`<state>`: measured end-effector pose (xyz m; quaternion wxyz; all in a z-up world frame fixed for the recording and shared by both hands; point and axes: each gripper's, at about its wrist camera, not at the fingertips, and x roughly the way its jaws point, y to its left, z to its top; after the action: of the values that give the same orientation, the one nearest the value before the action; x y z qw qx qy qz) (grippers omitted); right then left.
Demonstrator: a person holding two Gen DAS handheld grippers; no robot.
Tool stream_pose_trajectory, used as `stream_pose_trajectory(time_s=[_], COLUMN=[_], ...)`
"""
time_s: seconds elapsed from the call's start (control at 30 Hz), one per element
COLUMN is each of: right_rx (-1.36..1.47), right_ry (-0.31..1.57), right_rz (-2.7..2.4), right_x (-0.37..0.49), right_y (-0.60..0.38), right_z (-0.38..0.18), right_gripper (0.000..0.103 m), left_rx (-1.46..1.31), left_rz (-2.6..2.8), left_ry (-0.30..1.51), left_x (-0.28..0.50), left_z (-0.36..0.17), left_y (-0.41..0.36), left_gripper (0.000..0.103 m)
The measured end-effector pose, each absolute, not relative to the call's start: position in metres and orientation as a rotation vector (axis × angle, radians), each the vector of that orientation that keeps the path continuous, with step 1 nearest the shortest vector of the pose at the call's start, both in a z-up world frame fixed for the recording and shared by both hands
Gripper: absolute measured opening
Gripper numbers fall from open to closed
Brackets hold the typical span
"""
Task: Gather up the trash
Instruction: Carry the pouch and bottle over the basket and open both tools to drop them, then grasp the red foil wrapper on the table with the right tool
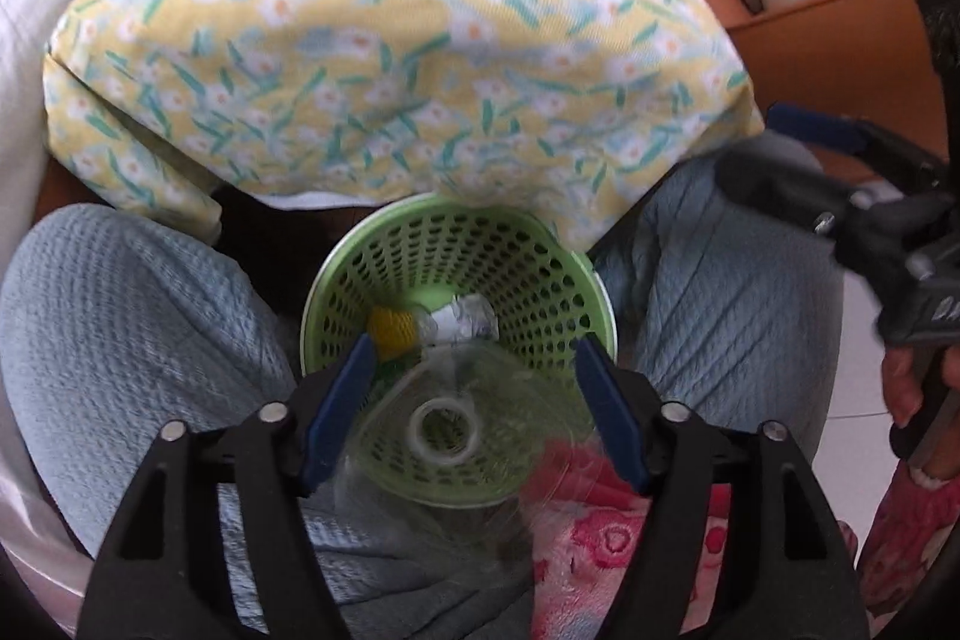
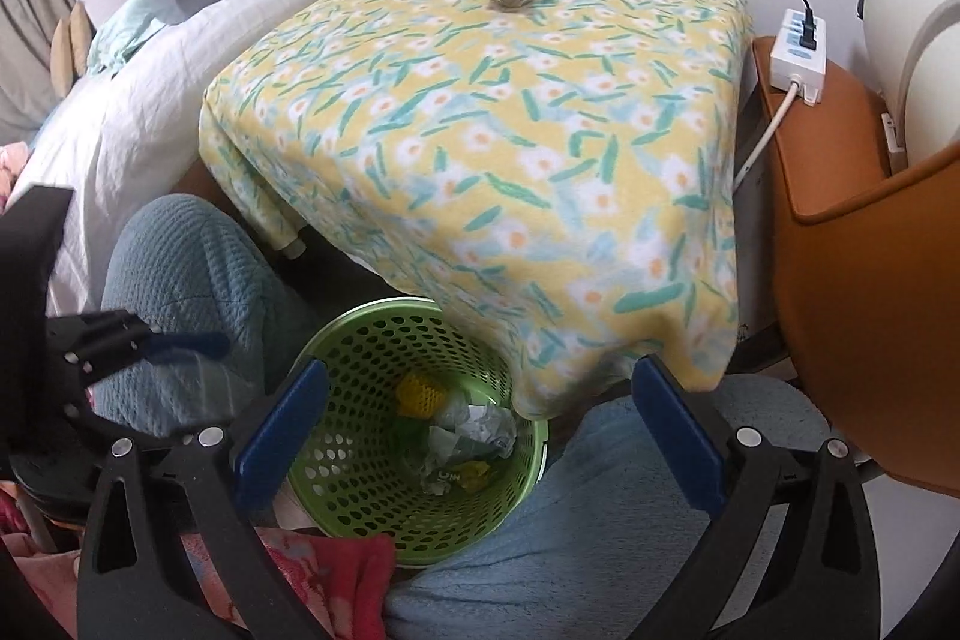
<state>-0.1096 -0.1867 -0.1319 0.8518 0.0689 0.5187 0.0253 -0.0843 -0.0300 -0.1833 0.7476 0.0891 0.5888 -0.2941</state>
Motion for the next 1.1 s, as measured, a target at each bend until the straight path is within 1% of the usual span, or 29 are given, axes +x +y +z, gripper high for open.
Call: stream_pose_trajectory(time_s=[0.03, 0.1, 0.17, 0.23, 0.3, 0.53, 0.87, 1.1], right_rx=[0.147, 0.148, 0.154, 0.158, 0.165, 0.180, 0.177, 0.175], right_ry=[1.090, 1.090, 1.093, 1.090, 1.085, 1.062, 1.048, 0.990], right_rz=[0.053, 0.047, 0.046, 0.047, 0.051, 0.059, 0.064, 0.057], right_x=[-0.110, -0.109, -0.108, -0.108, -0.109, -0.108, -0.106, -0.089], right_y=[-0.188, -0.188, -0.189, -0.190, -0.191, -0.191, -0.188, -0.190], right_z=[-0.132, -0.133, -0.133, -0.133, -0.131, -0.124, -0.117, -0.099], right_gripper=[0.100, 0.100, 0.100, 0.100, 0.100, 0.100, 0.100, 0.100], left_rx=[0.197, 0.194, 0.188, 0.180, 0.174, 0.200, 0.200, 0.198], left_rz=[-0.643, -0.640, -0.633, -0.628, -0.624, -0.566, -0.547, -0.490], left_ry=[1.288, 1.277, 1.246, 1.202, 1.162, 1.058, 1.027, 0.966], left_x=[-0.084, -0.084, -0.084, -0.083, -0.082, -0.080, -0.078, -0.048], left_z=[-0.184, -0.182, -0.175, -0.166, -0.156, -0.133, -0.124, -0.106], left_y=[-0.029, -0.028, -0.025, -0.021, -0.018, -0.014, -0.010, -0.005], left_gripper=[0.075, 0.083, 0.086, 0.087, 0.093, 0.094, 0.095, 0.095])
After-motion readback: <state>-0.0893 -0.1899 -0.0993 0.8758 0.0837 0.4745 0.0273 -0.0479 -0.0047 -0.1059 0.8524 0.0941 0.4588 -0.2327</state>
